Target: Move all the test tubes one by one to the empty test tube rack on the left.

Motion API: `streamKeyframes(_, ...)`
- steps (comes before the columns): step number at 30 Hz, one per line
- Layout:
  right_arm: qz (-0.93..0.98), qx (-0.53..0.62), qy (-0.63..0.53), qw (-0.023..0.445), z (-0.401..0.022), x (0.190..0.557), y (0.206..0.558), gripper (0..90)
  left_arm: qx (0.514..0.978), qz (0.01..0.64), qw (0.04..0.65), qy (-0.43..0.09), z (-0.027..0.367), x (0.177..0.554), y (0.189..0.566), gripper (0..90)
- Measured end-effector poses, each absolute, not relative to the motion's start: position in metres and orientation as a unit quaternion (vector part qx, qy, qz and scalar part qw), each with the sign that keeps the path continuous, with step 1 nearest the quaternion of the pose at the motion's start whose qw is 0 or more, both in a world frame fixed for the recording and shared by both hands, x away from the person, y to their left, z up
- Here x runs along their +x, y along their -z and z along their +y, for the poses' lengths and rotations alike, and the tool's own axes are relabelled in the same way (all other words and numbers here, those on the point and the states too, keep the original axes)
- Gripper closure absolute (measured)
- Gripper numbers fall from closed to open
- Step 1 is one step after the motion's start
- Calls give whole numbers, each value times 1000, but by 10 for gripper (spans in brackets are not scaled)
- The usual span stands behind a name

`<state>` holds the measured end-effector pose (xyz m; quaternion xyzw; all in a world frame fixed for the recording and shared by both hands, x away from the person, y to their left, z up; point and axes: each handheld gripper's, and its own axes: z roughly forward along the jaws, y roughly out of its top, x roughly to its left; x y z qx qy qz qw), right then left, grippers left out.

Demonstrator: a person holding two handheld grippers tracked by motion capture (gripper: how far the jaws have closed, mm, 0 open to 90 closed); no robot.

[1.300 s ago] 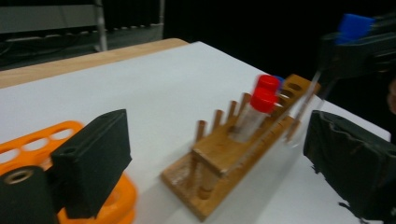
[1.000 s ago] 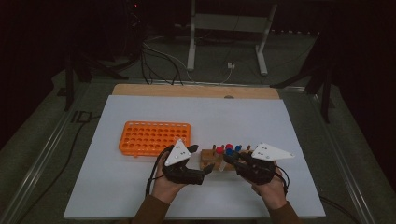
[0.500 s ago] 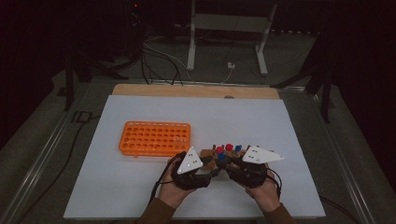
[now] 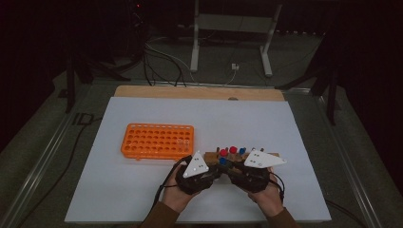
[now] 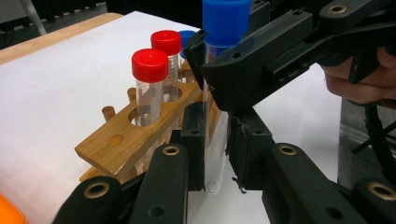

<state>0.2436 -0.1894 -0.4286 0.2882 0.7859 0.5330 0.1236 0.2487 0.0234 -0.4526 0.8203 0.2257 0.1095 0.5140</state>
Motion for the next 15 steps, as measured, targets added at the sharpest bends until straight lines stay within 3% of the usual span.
streamKeyframes(15, 768, 311, -545, 128, -197, 247, 427, 261, 809, 256, 514, -126, 40, 256, 450, 775)
